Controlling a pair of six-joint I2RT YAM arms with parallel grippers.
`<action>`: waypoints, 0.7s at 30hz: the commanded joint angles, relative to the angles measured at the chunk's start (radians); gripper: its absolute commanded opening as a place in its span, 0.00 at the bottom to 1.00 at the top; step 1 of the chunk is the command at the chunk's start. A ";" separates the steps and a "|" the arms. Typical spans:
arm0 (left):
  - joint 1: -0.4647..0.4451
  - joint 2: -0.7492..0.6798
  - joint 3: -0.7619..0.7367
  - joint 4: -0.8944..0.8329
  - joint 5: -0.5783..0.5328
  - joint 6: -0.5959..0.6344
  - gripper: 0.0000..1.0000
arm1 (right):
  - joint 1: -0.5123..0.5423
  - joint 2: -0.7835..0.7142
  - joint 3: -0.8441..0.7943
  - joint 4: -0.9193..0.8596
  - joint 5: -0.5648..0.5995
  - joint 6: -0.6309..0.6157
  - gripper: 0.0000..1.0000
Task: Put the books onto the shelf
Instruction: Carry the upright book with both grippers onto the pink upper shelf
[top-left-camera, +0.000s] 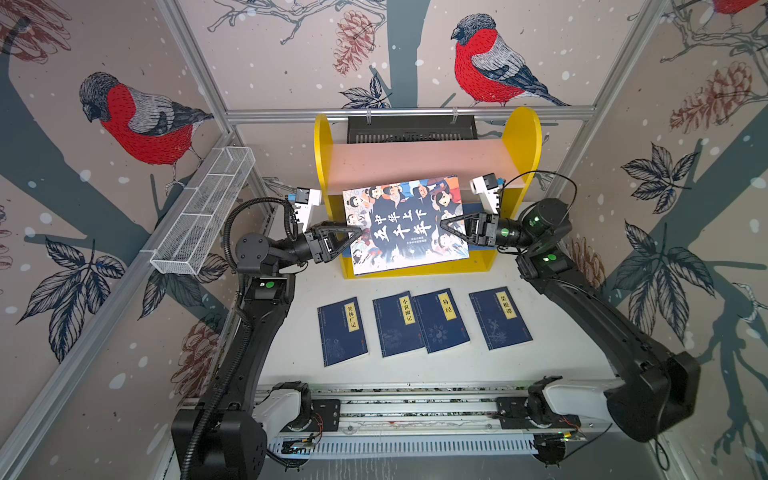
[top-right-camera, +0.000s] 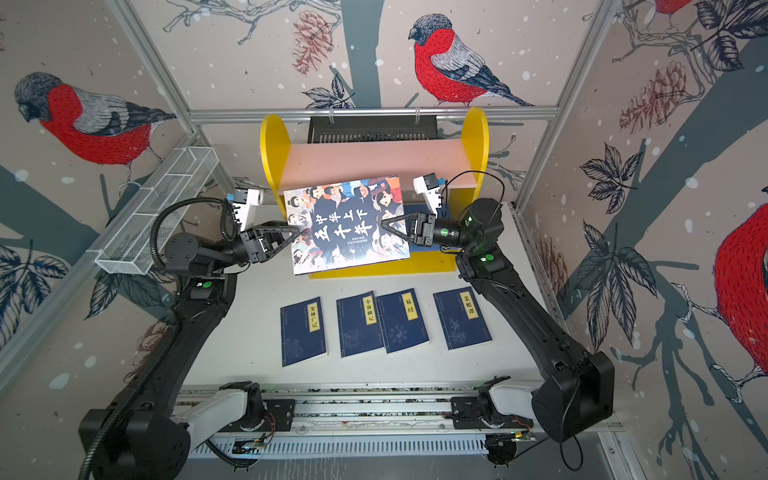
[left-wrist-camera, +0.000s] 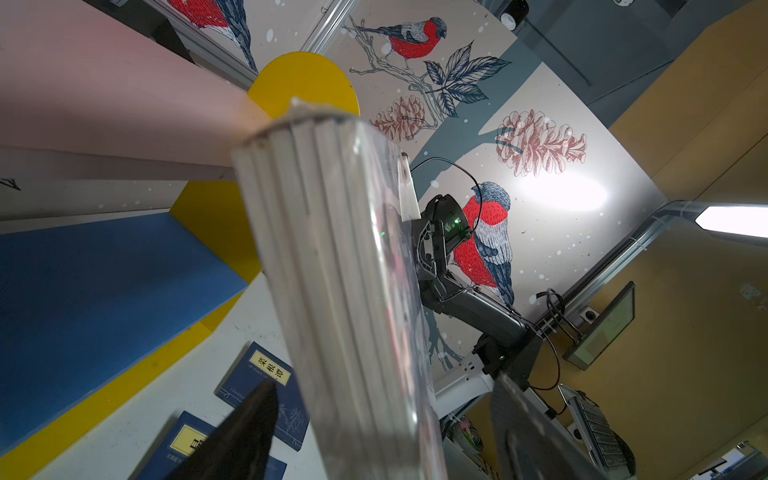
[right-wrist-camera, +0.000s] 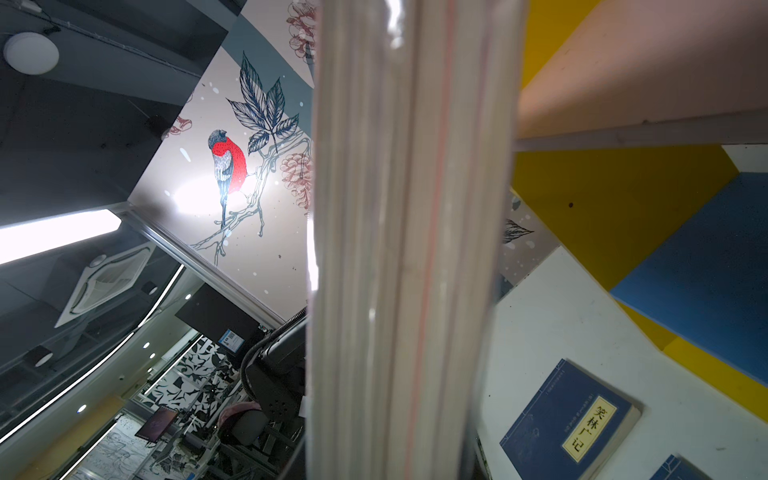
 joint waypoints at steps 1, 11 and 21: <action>0.052 -0.023 0.032 -0.063 0.017 0.055 0.80 | -0.027 0.036 0.081 0.156 0.036 0.086 0.01; 0.115 -0.019 0.165 -0.216 -0.023 0.125 0.79 | -0.031 0.228 0.376 0.049 0.048 0.141 0.01; 0.113 0.051 0.139 0.048 -0.086 -0.156 0.84 | -0.003 0.308 0.508 0.063 0.025 0.190 0.01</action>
